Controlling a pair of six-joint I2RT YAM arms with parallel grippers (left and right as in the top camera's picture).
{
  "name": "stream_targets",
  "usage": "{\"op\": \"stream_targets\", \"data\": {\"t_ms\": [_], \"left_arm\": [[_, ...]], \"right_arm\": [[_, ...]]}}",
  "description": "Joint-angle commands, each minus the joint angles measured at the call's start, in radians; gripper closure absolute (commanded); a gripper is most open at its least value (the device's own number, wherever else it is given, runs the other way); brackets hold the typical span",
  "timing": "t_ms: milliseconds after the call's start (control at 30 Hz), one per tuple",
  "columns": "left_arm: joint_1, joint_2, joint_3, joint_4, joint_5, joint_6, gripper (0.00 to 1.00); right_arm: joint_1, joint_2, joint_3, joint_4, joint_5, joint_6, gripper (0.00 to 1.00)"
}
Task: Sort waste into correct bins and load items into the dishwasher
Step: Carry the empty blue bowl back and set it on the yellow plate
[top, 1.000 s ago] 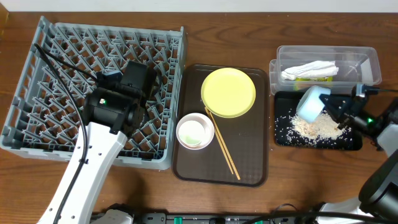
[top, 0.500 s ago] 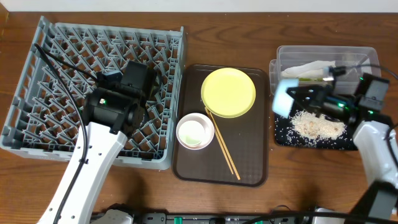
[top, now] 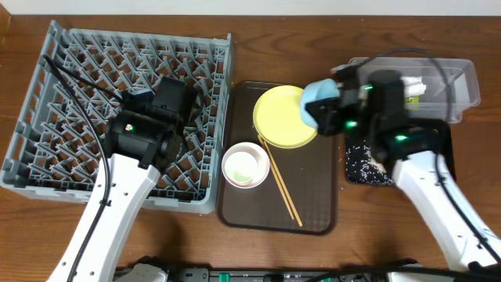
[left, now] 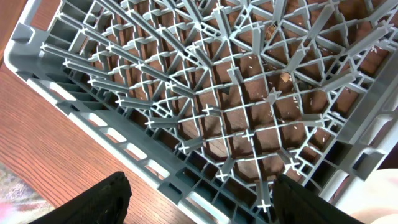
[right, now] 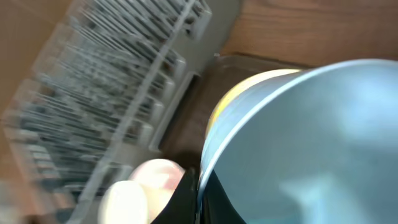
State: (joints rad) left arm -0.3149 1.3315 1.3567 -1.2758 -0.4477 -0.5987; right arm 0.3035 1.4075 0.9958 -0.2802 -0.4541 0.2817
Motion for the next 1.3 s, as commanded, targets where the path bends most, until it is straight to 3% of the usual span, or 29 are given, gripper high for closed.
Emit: {"op": "stream_targets", "data": {"t_ms": [0,133,367,633,967,1133,1267], "left_arm": [[0.005,0.002,0.015,-0.003,-0.009,-0.005,0.24],[0.005,0.002,0.015,-0.003,-0.009,-0.005,0.24],[0.005,0.002,0.015,-0.003,-0.009,-0.005,0.24],[0.005,0.002,0.015,-0.003,-0.009,-0.005,0.24],[0.005,0.002,0.015,-0.003,-0.009,-0.005,0.24],[0.005,0.002,0.015,0.002,0.007,-0.005,0.24],[0.005,0.002,0.015,0.032,0.115,-0.005,0.24]], "right_arm": [[0.1,0.05,0.018,0.017,0.299,-0.209,0.99],[0.183,0.14,0.018,0.055,0.422,-0.275,0.99],[0.245,0.304,0.018,0.124,0.427,-0.277,0.99],[0.272,0.378,0.018,0.168,0.427,-0.276,0.98],[0.274,0.311,0.018,0.137,0.423,-0.267,0.71],[0.266,0.185,0.018,0.059,0.419,-0.248,0.65],[0.251,0.084,0.018,-0.04,0.42,-0.215,0.62]]}}
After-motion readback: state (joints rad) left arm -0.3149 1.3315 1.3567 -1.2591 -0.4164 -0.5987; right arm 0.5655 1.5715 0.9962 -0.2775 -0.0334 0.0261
